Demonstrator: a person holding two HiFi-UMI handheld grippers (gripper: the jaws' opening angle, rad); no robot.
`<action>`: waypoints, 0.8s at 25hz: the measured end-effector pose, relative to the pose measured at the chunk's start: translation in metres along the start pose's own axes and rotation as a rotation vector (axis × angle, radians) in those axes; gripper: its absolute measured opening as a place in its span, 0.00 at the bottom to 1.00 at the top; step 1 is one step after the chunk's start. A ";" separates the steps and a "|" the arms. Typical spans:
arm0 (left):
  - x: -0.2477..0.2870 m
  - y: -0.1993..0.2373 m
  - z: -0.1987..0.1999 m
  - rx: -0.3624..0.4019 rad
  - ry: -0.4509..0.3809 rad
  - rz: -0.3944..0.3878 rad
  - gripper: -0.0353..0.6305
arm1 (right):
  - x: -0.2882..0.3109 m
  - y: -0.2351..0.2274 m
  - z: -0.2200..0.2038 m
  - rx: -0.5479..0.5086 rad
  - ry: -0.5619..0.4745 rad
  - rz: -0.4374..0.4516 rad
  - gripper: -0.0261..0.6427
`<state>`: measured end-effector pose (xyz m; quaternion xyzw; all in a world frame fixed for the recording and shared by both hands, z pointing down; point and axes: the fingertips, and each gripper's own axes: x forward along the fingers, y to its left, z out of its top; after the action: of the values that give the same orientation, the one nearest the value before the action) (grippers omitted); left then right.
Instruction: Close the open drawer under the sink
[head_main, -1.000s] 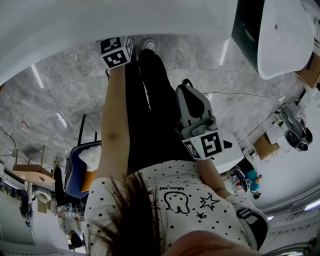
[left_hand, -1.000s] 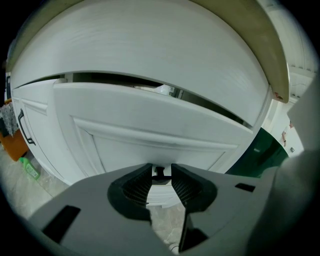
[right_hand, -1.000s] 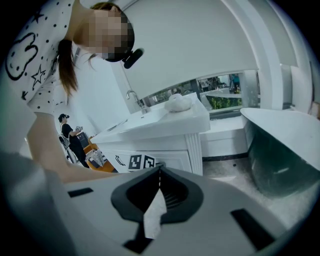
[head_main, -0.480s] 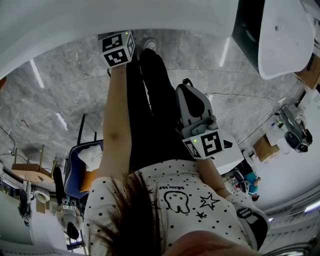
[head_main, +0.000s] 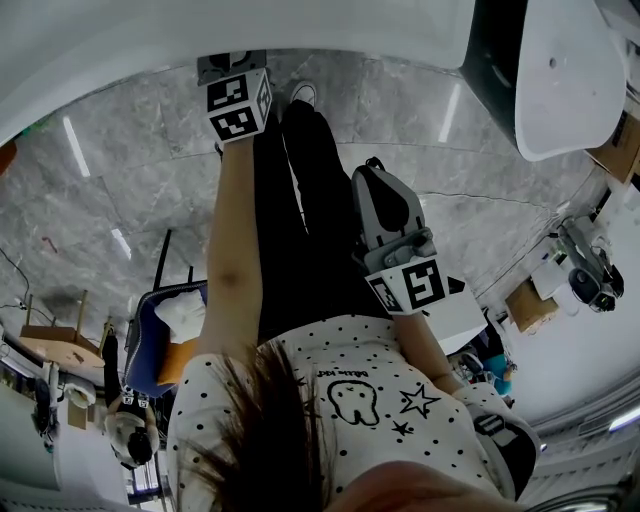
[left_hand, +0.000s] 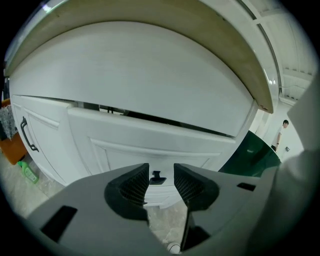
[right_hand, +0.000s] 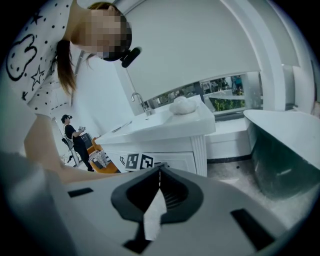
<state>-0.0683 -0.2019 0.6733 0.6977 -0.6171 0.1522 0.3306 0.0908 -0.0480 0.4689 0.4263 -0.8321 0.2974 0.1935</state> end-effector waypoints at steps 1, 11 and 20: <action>-0.005 0.001 0.003 -0.001 -0.007 -0.001 0.29 | -0.001 0.003 0.003 -0.004 -0.008 0.002 0.06; -0.037 -0.009 0.027 0.025 -0.060 -0.017 0.13 | -0.010 0.021 0.027 -0.031 -0.069 0.013 0.06; -0.068 -0.011 0.046 0.011 -0.095 -0.006 0.06 | -0.023 0.035 0.046 -0.060 -0.112 0.000 0.06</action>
<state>-0.0800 -0.1798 0.5948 0.7077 -0.6293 0.1210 0.2976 0.0720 -0.0489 0.4098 0.4363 -0.8501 0.2479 0.1595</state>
